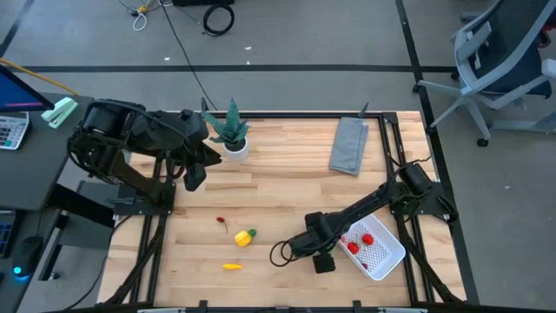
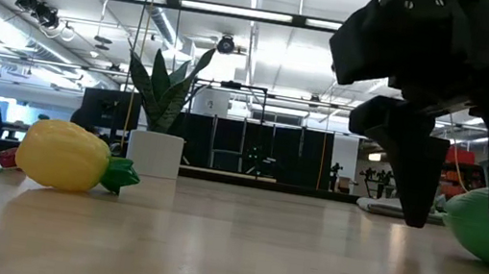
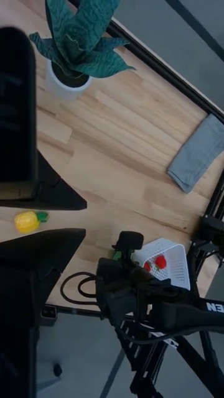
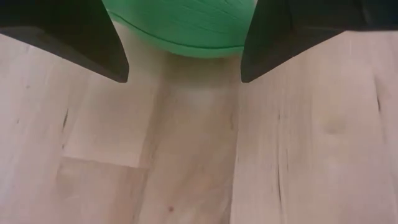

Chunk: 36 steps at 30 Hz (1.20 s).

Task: Pick and placing Produce into tupperware
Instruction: Adjust the white basket on the table

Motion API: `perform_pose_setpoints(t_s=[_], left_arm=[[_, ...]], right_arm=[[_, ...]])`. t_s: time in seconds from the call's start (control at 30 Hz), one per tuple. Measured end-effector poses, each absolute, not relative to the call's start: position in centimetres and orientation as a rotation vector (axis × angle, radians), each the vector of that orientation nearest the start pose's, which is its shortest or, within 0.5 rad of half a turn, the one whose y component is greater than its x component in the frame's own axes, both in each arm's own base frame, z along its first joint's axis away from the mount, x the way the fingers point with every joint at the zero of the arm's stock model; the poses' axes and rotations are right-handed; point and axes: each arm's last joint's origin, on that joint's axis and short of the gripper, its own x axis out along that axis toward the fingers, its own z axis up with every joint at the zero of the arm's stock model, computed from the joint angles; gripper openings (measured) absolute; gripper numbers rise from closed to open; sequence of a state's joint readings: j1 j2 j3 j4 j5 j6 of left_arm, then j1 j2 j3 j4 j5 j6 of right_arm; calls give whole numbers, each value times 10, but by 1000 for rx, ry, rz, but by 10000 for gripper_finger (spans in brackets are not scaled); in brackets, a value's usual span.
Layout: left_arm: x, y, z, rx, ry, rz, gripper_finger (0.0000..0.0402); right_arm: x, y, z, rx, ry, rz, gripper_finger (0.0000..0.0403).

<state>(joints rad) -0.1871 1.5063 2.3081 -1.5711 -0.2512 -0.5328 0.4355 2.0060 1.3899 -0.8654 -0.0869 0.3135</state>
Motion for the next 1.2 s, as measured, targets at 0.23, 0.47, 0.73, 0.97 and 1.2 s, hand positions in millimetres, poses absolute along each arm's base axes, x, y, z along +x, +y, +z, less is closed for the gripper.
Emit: perform_pose_setpoints(t_s=[0.23,0.47,0.73,0.97,1.2], left_arm=[[197,-30,518,-337,712,256,62],[197,-30,518,-337,712,256,65],[197,-30,518,-334,712,255,61],[197,-30,518,-289,717,238,68],[197,-30,518,-269,719,230,68]], right_arm=[[348,164,170,55,1478,175,320],[358,164,205,275,1503,35,320],[351,161,195,799,1635,-352,320],[349,158,193,916,1603,-557,320],[344,154,192,899,1598,-678,320]])
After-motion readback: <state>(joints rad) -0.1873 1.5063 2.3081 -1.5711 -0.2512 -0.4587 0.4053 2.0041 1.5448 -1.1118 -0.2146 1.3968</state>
